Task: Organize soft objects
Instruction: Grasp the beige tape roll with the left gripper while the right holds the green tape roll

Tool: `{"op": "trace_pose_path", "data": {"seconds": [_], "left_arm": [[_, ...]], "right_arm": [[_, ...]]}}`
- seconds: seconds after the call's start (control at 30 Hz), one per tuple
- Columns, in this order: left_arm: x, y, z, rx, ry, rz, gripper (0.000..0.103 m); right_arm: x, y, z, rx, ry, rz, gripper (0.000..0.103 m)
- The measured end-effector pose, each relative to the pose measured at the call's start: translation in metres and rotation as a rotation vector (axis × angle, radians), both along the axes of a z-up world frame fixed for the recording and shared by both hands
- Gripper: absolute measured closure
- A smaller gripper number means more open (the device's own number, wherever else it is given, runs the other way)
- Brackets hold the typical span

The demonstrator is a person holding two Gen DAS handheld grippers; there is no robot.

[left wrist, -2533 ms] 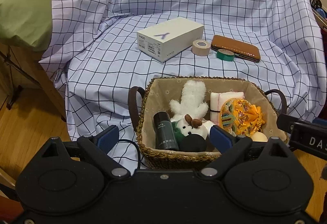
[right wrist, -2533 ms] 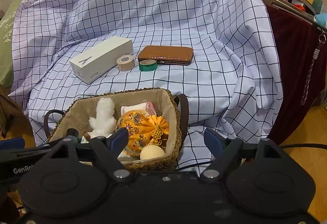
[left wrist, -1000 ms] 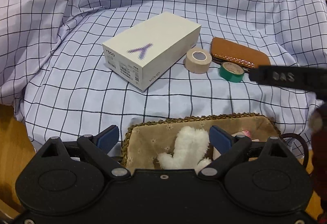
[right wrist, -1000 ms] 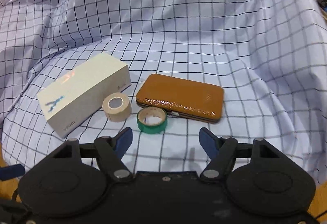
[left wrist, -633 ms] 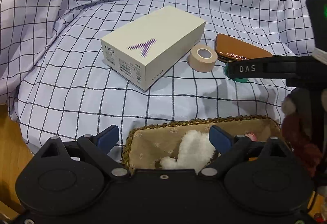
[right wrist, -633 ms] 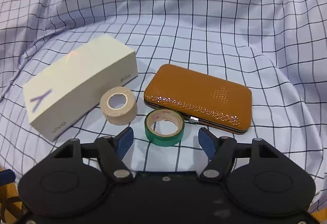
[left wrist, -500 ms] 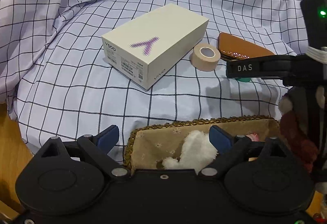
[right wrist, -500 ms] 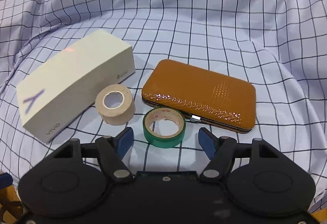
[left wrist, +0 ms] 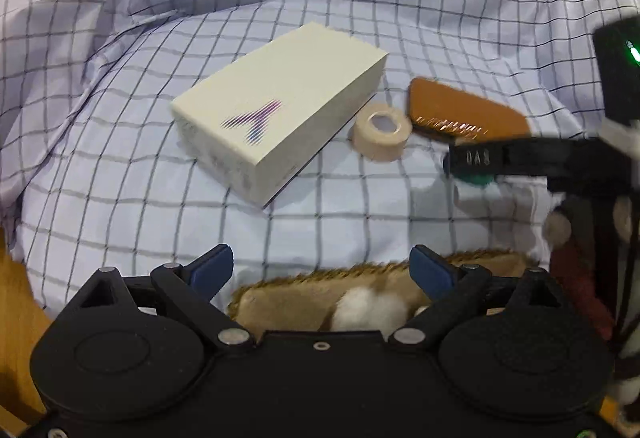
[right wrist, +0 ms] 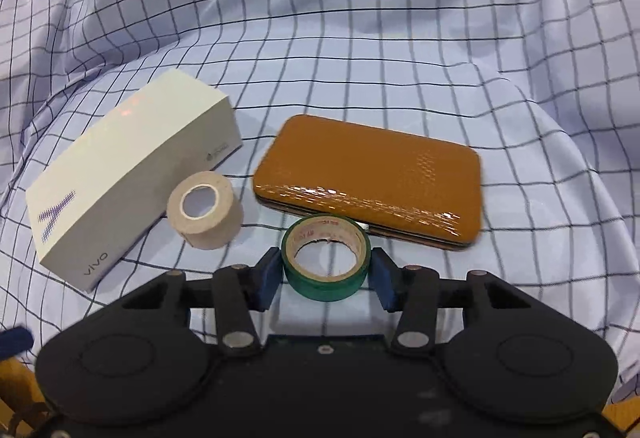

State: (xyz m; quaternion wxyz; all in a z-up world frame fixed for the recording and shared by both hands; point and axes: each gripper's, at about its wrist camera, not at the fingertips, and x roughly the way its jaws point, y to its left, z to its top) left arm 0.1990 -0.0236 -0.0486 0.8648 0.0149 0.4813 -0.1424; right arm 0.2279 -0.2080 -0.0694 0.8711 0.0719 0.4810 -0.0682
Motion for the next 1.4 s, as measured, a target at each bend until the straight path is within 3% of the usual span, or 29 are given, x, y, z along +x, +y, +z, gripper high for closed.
{"op": "trace_pose_path", "data": {"seconds": [0.2, 0.5, 1.0, 1.27, 1.4], "left_arm": [[0.023, -0.027, 0.008, -0.019, -0.031, -0.031, 0.011], [0.058, -0.066, -0.005, -0.037, -0.009, -0.016, 0.016], [0.085, -0.089, -0.028, 0.021, 0.011, -0.019, 0.038], [0.086, -0.090, -0.032, 0.025, 0.001, -0.024, 0.041], [0.086, -0.090, -0.032, 0.021, -0.008, -0.027, 0.056]], "right_arm": [[-0.020, -0.023, 0.009, 0.002, -0.018, -0.046, 0.056], [-0.039, -0.046, 0.016, -0.005, -0.052, -0.077, 0.056], [-0.044, -0.061, 0.010, 0.036, -0.058, -0.104, 0.056], [-0.047, -0.058, 0.010, 0.037, -0.052, -0.096, 0.056], [-0.050, -0.055, 0.011, 0.034, -0.048, -0.091, 0.056]]}}
